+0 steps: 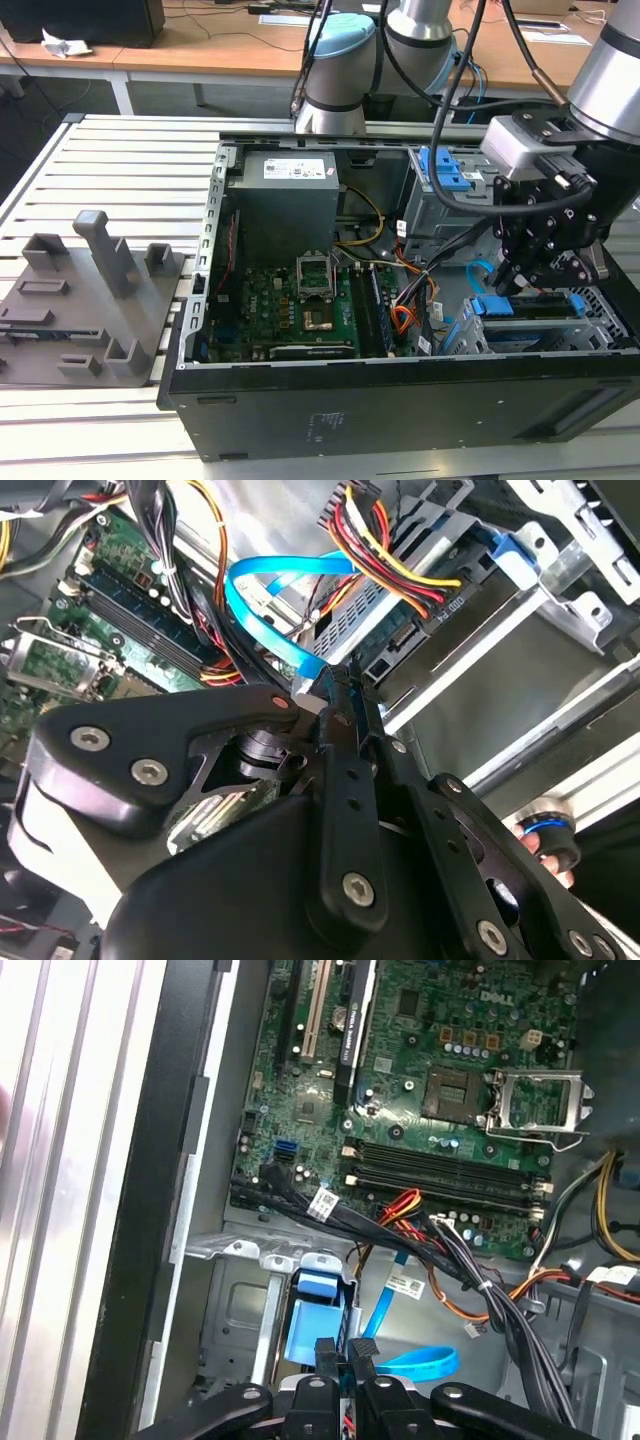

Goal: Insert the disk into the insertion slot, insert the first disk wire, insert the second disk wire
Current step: 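Insert the second disk wire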

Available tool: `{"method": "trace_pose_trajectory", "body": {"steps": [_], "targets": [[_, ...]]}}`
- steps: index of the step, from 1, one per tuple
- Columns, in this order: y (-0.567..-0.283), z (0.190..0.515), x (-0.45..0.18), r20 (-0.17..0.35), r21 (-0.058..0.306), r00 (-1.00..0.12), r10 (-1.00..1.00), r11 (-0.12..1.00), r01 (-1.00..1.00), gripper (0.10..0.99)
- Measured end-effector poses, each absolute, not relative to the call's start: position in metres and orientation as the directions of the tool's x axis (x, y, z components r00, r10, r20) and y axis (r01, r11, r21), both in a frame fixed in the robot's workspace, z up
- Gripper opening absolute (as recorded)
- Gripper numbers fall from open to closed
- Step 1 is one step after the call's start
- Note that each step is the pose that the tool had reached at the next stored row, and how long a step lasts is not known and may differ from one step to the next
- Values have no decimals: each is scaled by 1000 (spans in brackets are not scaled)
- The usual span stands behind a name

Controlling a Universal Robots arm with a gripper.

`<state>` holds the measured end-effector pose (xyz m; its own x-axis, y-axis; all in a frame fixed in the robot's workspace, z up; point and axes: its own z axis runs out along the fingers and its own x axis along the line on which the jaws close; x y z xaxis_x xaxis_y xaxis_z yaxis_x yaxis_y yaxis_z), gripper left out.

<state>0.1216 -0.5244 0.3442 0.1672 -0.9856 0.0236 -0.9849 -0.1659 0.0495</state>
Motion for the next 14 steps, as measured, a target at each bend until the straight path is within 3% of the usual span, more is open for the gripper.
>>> {"method": "trace_pose_trajectory", "body": {"steps": [8, 14], "targets": [[-524, 344, 122, 24, 49, 66, -998, -65, -997, 161], [-524, 344, 126, 24, 49, 56, -998, -55, -997, 161]]}}
